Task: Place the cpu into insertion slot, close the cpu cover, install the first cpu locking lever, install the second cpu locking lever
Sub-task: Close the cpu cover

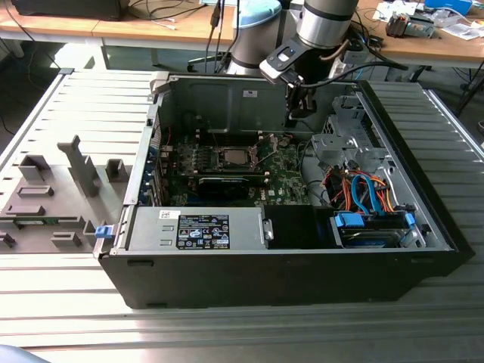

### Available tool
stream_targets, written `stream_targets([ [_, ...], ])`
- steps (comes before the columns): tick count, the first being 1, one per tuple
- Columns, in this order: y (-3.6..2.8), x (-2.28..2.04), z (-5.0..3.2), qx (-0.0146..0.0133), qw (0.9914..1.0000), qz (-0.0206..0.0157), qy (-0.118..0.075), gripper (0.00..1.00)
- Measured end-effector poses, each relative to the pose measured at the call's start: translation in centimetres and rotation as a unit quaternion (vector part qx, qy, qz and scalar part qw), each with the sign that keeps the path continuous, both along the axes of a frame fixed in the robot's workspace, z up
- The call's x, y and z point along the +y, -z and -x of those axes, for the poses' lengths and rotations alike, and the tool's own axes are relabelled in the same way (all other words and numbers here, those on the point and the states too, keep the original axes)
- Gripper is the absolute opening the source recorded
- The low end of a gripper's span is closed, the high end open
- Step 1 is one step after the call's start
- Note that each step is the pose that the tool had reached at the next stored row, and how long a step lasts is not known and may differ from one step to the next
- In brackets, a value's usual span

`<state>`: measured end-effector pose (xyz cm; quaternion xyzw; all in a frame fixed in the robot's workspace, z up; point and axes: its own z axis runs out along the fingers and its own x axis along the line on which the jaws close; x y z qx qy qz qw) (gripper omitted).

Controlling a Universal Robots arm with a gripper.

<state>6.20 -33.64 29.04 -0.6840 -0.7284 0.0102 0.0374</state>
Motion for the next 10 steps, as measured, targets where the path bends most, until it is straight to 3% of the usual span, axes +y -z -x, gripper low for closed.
stream_targets([
  [10, 0.43, 0.00, -0.02, 0.0000, 1.00000, 0.0000, 0.000, 0.11],
])
